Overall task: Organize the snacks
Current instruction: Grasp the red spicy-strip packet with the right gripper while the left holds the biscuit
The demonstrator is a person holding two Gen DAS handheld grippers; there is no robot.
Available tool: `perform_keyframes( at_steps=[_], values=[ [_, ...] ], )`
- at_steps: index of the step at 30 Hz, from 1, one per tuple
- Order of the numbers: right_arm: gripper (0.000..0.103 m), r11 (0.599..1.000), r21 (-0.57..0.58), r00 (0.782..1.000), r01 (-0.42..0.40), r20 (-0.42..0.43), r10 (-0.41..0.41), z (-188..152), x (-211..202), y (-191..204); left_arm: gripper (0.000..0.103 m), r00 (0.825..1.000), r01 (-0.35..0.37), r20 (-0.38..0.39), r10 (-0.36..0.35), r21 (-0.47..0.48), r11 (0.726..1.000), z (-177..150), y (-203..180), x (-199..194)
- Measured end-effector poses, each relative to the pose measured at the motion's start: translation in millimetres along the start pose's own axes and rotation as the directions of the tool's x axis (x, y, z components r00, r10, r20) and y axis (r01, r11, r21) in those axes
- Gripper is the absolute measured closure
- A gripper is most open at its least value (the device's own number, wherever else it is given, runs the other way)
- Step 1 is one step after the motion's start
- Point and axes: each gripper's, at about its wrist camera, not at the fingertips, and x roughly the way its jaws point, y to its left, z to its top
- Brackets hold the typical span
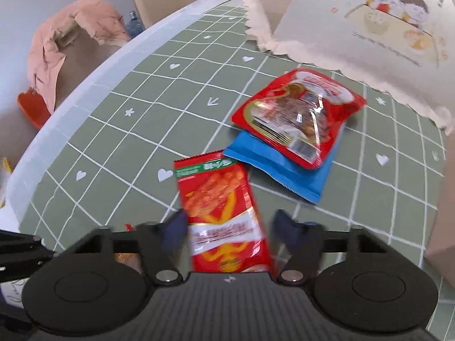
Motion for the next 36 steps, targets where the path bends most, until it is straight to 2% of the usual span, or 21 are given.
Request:
perform_keyframes(
  at_steps=[2,3,4,7,11,15,17,19,20,23,27,32,36],
  values=[
    [0.053,0.999,0.051,1.0,-0.018,-0.007,0.019,-11,-9,-12,0.06,1.0,-0.009,0.001,0.008,0.012,1.0,-1,-3,0],
    [0.061,0.997,0.074,1.0,-0.024,-0.007,0.024,-19,-16,-18,0.06,1.0,-0.018,0.005,0.018,0.017,1.0,-2,-5,0],
    [0.064,0.995,0.094,0.999,-0.029,-0.013,0.031,-26,-21,-23,0.06,1.0,-0.026,0.01,0.025,0.019,0.999,-3,-7,0],
    [0.064,0.988,0.15,0.998,-0.049,-0.025,0.054,-54,-38,-34,0.06,0.998,-0.059,0.03,0.058,0.026,0.998,-6,-12,0],
    [0.064,0.991,0.129,0.999,-0.023,-0.025,0.027,-89,-57,-33,0.059,0.995,-0.097,0.042,0.095,0.058,0.994,-9,-20,1],
    [0.064,0.994,0.112,1.0,-0.005,0.029,0.001,-108,-81,-37,0.058,0.994,-0.097,0.046,0.095,0.066,0.993,-9,-19,1],
    [0.058,0.995,0.096,0.996,0.029,0.085,-0.038,-117,-100,-40,0.058,0.994,-0.098,0.045,0.095,0.071,0.993,-9,-19,1],
    [0.037,0.994,0.084,0.988,0.077,0.13,-0.087,-121,-113,-46,0.058,0.994,-0.1,0.048,0.097,0.07,0.992,-9,-20,1],
    [0.033,0.991,0.079,0.982,0.107,0.146,-0.118,-124,-118,-49,0.058,0.994,-0.103,0.05,0.099,0.066,0.993,-10,-20,1],
    [0.033,0.988,0.088,0.981,0.124,0.137,-0.135,-119,-117,-61,0.059,0.993,-0.108,0.058,0.105,0.052,0.993,-11,-20,0],
    [0.033,0.995,0.084,0.984,0.055,0.167,-0.069,-104,-112,-56,0.062,0.991,-0.116,0.067,0.114,0.032,0.993,-12,-18,-1],
    [0.035,0.999,0.053,0.989,-0.011,0.151,0.003,-73,-75,-31,0.062,0.988,-0.15,0.058,0.145,0.087,0.985,-15,-25,-1],
    [0.035,0.999,0.037,0.993,-0.033,0.117,0.029,-45,-44,-18,0.062,0.985,-0.17,0.052,0.165,0.111,0.979,-17,-28,-1]
  ],
)
